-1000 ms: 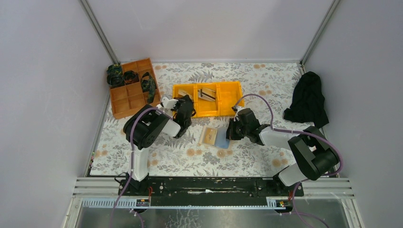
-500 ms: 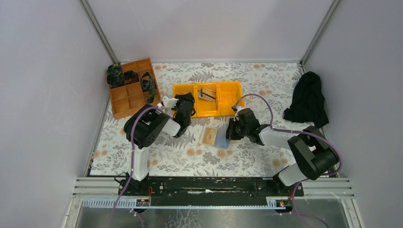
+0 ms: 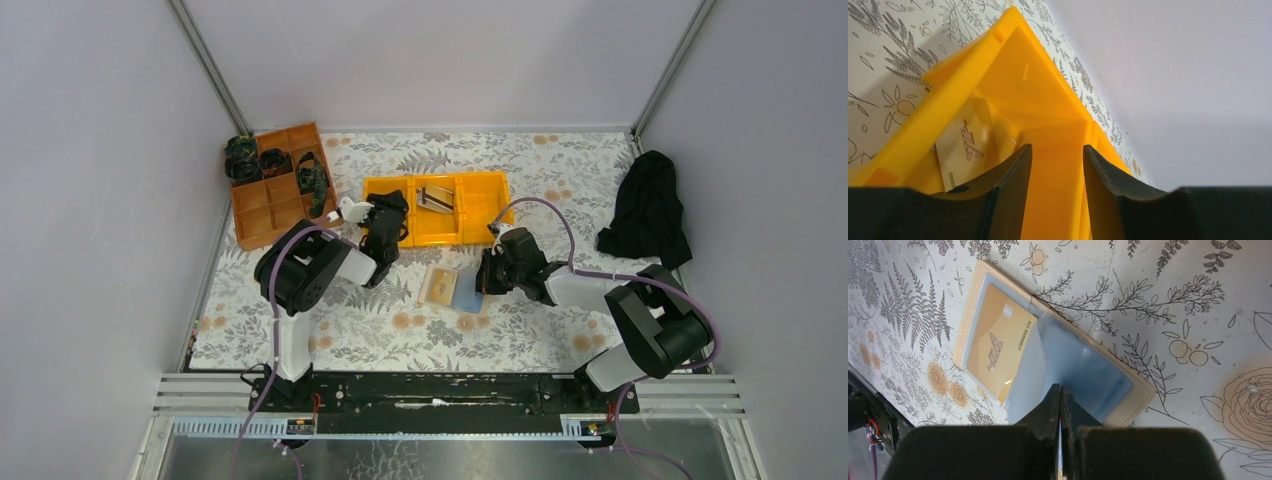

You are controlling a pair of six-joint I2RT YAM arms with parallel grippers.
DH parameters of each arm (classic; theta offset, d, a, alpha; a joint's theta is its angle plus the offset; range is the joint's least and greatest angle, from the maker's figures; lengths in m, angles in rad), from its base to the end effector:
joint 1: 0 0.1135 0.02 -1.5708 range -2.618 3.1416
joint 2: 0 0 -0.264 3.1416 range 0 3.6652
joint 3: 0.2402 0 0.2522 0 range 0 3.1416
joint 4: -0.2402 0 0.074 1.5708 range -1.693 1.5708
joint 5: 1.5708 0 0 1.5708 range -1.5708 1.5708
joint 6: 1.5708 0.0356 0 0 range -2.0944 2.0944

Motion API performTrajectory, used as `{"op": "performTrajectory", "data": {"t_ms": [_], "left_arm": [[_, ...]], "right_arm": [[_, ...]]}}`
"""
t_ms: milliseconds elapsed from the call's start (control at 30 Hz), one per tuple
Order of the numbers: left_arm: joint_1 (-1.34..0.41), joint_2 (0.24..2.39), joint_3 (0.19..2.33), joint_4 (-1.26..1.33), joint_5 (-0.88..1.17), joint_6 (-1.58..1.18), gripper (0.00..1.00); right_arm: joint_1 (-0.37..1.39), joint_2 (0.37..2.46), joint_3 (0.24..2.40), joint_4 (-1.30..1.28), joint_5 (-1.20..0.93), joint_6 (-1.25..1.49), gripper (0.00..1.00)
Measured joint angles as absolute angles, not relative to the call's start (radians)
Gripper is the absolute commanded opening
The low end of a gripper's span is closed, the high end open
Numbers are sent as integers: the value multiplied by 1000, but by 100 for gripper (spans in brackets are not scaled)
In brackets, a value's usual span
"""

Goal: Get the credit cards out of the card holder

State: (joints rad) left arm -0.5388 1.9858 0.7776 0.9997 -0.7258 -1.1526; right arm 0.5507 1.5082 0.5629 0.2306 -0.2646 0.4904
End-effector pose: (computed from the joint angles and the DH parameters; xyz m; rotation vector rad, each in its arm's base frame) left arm 0.3279 -0.1685 0.1265 -1.0039 1.4503 -0.5982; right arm 0.2315 0.1531 0.1425 -0.2177 2.3916 0.8207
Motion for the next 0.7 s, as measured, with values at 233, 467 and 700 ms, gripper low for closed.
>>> {"op": "performTrajectory", "data": {"t_ms": [233,467,700], "left_arm": [[-527,1967,767,1014,-714,-1126,50],[-519,1814,768,952,-668,-1070,51],[-503,1781,1132,428,-625,-1014,79]], "right_arm": [[550,1508,563,231,-265,490,1],[550,1508,563,231,-267,490,1],[550,1509,564,231,-267,490,1]]}}
